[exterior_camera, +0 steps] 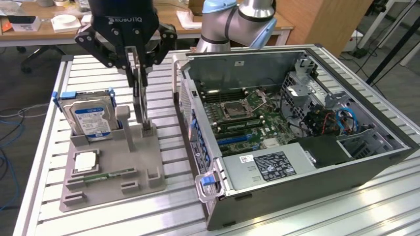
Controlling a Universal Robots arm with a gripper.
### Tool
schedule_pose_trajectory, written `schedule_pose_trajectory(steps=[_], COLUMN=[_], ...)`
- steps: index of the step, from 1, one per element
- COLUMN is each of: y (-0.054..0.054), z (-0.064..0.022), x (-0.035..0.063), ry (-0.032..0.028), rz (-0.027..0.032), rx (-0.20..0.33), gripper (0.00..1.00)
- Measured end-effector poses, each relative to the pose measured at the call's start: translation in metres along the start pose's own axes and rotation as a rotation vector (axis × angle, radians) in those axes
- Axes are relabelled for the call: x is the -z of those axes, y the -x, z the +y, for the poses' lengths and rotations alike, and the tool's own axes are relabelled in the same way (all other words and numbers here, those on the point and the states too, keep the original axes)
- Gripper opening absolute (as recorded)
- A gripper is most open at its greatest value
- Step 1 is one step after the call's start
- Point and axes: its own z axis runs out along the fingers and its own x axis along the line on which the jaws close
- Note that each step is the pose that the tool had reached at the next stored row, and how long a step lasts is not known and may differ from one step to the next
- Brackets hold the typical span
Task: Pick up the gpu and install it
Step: 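Pick up the gpu and move the gpu toward the slot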
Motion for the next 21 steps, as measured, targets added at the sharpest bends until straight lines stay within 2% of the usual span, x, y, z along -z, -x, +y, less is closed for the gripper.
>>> schedule_pose_trajectory(steps=[9,21], y=[0.0,0.013], z=[0.0001,0.001], x=[0.0002,-0.0002], ry=[-0.0005,-0.0005], rz=[0.0,-0.0001], rx=[0.0,0.0], gripper=[0.26,0.26])
